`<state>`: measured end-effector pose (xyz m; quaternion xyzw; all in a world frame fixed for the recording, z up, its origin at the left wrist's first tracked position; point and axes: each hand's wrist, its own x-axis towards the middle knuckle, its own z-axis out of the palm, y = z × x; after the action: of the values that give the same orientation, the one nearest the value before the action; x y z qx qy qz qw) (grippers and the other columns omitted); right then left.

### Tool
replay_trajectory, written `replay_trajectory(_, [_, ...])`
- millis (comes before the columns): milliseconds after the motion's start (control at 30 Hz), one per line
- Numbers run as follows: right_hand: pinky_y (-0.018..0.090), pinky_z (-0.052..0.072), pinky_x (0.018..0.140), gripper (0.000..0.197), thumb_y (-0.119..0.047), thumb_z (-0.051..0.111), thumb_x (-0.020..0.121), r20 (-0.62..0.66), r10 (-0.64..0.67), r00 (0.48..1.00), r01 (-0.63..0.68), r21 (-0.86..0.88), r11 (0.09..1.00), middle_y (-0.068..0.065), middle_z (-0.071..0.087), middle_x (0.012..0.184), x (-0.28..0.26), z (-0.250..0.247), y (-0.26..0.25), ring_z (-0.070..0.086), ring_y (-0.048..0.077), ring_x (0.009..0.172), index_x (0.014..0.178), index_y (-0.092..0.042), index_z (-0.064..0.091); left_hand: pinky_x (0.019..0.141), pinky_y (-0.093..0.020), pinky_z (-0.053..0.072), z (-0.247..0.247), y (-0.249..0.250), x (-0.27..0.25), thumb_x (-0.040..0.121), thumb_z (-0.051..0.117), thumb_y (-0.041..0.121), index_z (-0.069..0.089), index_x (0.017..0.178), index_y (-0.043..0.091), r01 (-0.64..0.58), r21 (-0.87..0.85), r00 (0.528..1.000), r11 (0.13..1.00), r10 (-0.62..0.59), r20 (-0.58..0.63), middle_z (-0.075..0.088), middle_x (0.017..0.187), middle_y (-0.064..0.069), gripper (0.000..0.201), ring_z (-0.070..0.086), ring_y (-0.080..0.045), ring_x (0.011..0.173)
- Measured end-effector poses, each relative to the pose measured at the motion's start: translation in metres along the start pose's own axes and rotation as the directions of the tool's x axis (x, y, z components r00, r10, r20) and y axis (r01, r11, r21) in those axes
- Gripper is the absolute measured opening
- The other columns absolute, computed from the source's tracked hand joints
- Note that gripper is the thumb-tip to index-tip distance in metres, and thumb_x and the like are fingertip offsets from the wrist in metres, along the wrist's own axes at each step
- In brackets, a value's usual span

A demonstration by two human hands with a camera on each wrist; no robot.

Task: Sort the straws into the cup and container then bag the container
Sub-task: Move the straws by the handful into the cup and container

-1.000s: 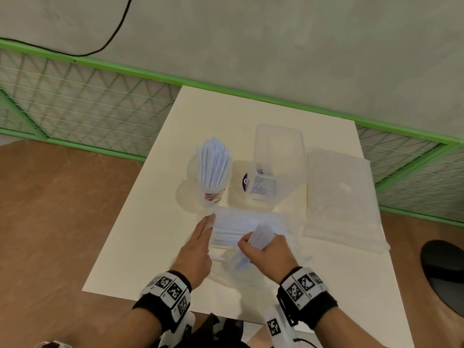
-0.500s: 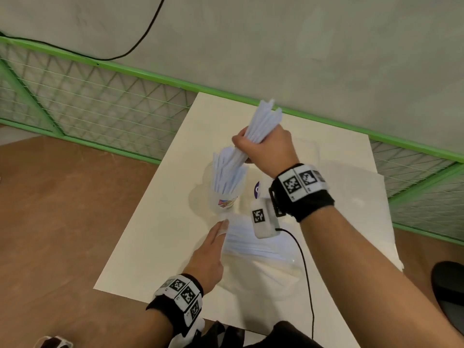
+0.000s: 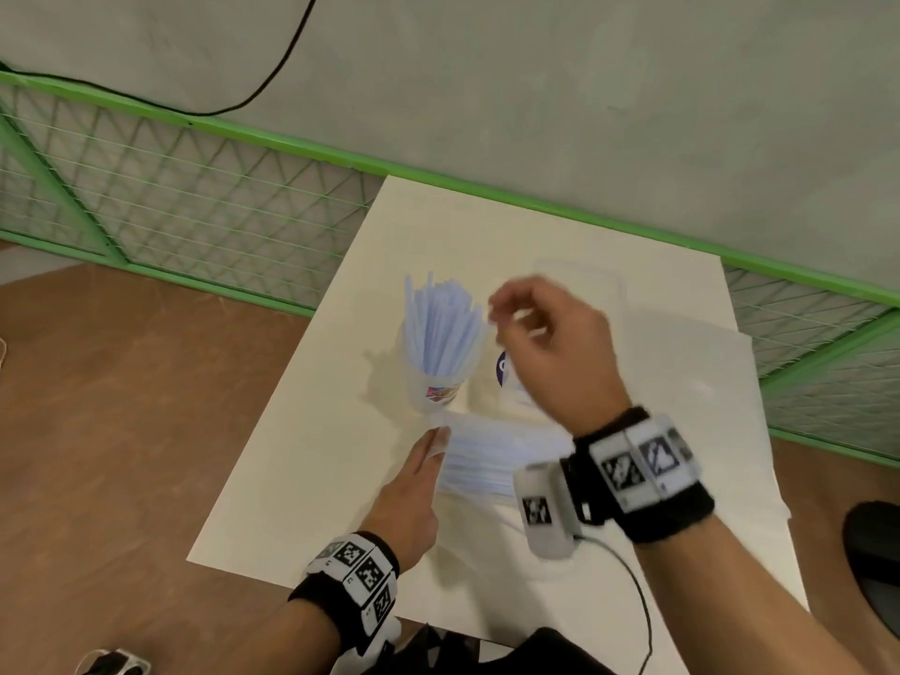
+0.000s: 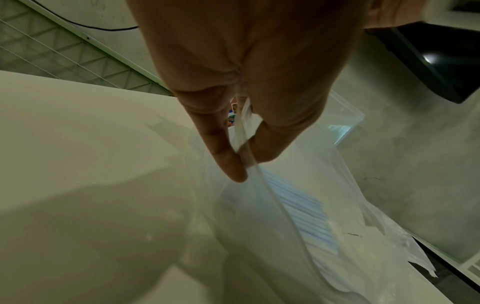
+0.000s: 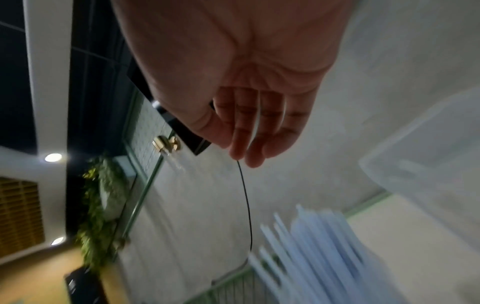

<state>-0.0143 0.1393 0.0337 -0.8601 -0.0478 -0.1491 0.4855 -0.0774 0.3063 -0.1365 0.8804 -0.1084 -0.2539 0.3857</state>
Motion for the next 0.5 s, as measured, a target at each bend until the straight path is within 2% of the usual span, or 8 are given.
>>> replay_trajectory(67, [0.010,0.044,0.064,0.022,-0.003,0.056,0.078,0.165,0.040,0.985,-0.029,-0.071,0.997,-0.015,0.065,0.074,-0.039,0.011,0.012,0.058,0.001,0.063,0.082,-0.022,0.066,0.094,-0.030,0.049,0.002,0.000,0.002,0.079,0.044,-0.009,0.003,0.152,0.040,-0.011,0.011,1.000,1.000,0.011,-0.004,-0.008,0.156,0.028,0.097,0.061,-0.024,0.110])
replay_trajectory(133, [0.023,0.050,0.071,0.019,-0.012,0.053,0.078,0.351,0.139,0.926,-0.052,-0.245,0.968,-0.011,0.067,0.080,-0.077,0.027,0.037,0.059,0.005,0.069,0.085,-0.023,0.067,0.094,-0.025,0.048,0.004,0.000,0.002,0.077,0.045,-0.011,0.009,0.152,0.037,-0.053,0.011,0.999,0.999,0.053,-0.014,-0.005,0.156,0.028,0.095,0.059,-0.022,0.113])
replay_trajectory(167, [0.031,0.051,0.078,0.022,-0.014,0.052,0.081,0.432,0.201,0.879,-0.039,-0.354,0.934,-0.007,0.068,0.090,-0.092,0.035,0.053,0.061,0.009,0.079,0.094,-0.022,0.068,0.095,-0.021,0.046,0.005,0.000,0.002,0.076,0.045,-0.012,0.011,0.152,0.034,-0.080,0.009,0.997,0.997,0.080,-0.018,-0.003,0.157,0.027,0.096,0.056,-0.021,0.117])
replay_trajectory(233, [0.038,0.049,0.090,0.036,-0.011,0.050,0.087,0.535,0.328,0.779,0.016,-0.540,0.842,0.001,0.061,0.121,-0.117,0.049,0.087,0.058,0.021,0.106,0.121,-0.019,0.060,0.099,-0.018,0.040,0.007,0.000,0.003,0.076,0.045,-0.016,0.009,0.153,0.032,-0.103,0.005,0.995,0.995,0.103,-0.009,-0.002,0.158,0.024,0.098,0.049,-0.020,0.125])
replay_trajectory(267, [0.039,0.047,0.094,0.045,-0.009,0.049,0.089,0.548,0.372,0.749,0.050,-0.607,0.793,0.003,0.052,0.134,-0.126,0.054,0.102,0.052,0.025,0.116,0.133,-0.017,0.051,0.101,-0.019,0.040,0.007,0.000,0.003,0.076,0.045,-0.017,0.007,0.153,0.033,-0.102,0.001,0.995,0.995,0.102,-0.005,-0.003,0.158,0.024,0.100,0.047,-0.019,0.127])
replay_trajectory(333, [0.041,0.044,0.099,0.055,-0.008,0.049,0.091,0.522,0.409,0.748,0.104,-0.702,0.705,0.005,0.037,0.149,-0.137,0.059,0.123,0.043,0.030,0.127,0.144,-0.016,0.037,0.103,-0.023,0.043,0.008,-0.001,0.004,0.074,0.044,-0.017,0.008,0.153,0.034,-0.102,-0.003,0.995,0.995,0.102,-0.018,-0.003,0.157,0.027,0.101,0.045,-0.016,0.129])
replay_trajectory(433, [0.043,0.039,0.103,0.058,-0.008,0.050,0.093,0.471,0.438,0.766,0.104,-0.763,0.638,0.004,0.033,0.153,-0.144,0.066,0.144,0.039,0.031,0.133,0.147,-0.016,0.031,0.103,-0.029,0.045,0.007,-0.007,0.005,0.074,0.044,-0.016,0.010,0.153,0.034,-0.103,0.004,0.994,0.995,0.103,-0.042,-0.003,0.157,0.027,0.099,0.043,-0.013,0.132])
replay_trajectory(500, [0.045,0.039,0.102,0.057,-0.009,0.051,0.093,0.460,0.455,0.763,0.113,-0.787,0.607,0.005,0.037,0.151,-0.148,0.071,0.152,0.041,0.031,0.132,0.146,-0.015,0.032,0.102,-0.029,0.045,0.006,-0.006,0.004,0.075,0.044,-0.015,0.010,0.153,0.033,-0.091,0.006,0.995,0.996,0.091,-0.051,-0.002,0.157,0.026,0.098,0.046,-0.017,0.129])
